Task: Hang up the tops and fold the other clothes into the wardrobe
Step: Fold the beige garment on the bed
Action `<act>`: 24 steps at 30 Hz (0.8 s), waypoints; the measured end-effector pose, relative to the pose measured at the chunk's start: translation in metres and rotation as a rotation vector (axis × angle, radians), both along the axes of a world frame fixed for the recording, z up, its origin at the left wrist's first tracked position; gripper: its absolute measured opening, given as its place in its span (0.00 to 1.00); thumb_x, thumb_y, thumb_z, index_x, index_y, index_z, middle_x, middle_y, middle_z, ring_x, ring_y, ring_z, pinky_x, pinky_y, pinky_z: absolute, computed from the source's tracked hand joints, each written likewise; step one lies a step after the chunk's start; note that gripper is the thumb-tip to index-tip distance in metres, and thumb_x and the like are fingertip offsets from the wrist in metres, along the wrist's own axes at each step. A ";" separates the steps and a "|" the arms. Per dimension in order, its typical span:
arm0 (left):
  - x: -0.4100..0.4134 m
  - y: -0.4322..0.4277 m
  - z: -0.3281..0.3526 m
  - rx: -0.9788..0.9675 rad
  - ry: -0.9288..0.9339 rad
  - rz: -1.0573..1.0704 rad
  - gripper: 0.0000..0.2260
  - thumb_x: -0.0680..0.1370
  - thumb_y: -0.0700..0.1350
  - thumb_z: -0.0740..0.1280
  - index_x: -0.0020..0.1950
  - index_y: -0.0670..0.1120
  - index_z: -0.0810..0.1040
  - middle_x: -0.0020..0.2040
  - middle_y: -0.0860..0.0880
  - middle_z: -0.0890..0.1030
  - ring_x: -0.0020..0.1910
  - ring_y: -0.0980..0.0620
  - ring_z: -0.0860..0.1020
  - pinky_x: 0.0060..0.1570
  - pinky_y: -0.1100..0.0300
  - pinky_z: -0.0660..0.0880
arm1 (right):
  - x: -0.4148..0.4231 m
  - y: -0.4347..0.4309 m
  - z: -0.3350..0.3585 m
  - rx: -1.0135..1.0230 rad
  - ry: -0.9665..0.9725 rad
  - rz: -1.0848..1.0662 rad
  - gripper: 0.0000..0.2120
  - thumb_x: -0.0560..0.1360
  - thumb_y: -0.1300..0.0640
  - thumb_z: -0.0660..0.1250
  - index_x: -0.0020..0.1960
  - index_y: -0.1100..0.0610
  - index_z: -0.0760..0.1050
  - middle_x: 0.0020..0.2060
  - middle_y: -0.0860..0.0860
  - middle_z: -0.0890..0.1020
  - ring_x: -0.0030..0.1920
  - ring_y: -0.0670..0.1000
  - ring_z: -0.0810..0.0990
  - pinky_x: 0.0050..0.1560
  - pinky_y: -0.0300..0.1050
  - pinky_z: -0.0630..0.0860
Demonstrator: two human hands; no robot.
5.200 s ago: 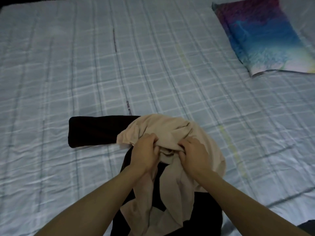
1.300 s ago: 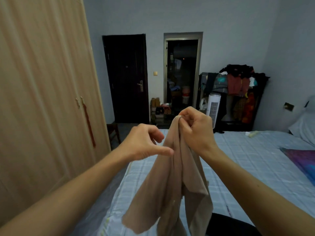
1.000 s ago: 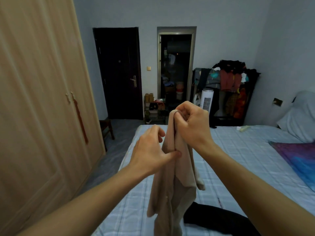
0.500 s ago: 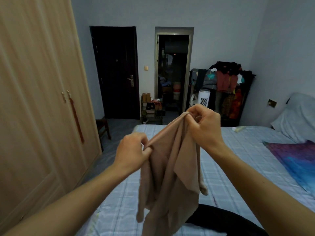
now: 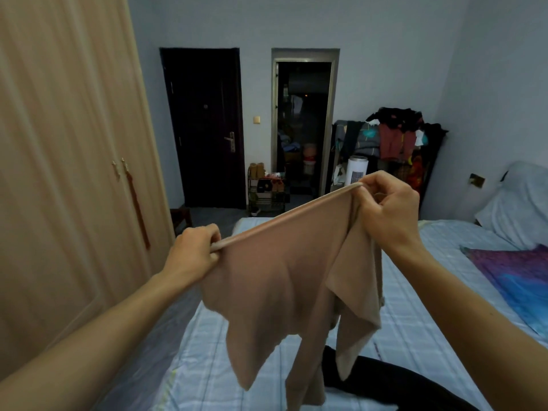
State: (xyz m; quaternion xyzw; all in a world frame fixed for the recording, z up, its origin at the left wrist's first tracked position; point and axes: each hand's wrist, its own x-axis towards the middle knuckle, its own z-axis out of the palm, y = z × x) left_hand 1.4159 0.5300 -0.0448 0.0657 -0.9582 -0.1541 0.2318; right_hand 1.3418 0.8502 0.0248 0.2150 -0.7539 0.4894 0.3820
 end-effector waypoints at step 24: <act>0.016 -0.013 0.042 -0.142 -0.056 -0.008 0.05 0.77 0.49 0.69 0.42 0.52 0.79 0.40 0.52 0.80 0.43 0.48 0.79 0.44 0.51 0.77 | 0.006 0.007 -0.034 0.139 -0.153 0.004 0.04 0.74 0.60 0.71 0.42 0.54 0.81 0.35 0.43 0.81 0.38 0.37 0.78 0.39 0.27 0.70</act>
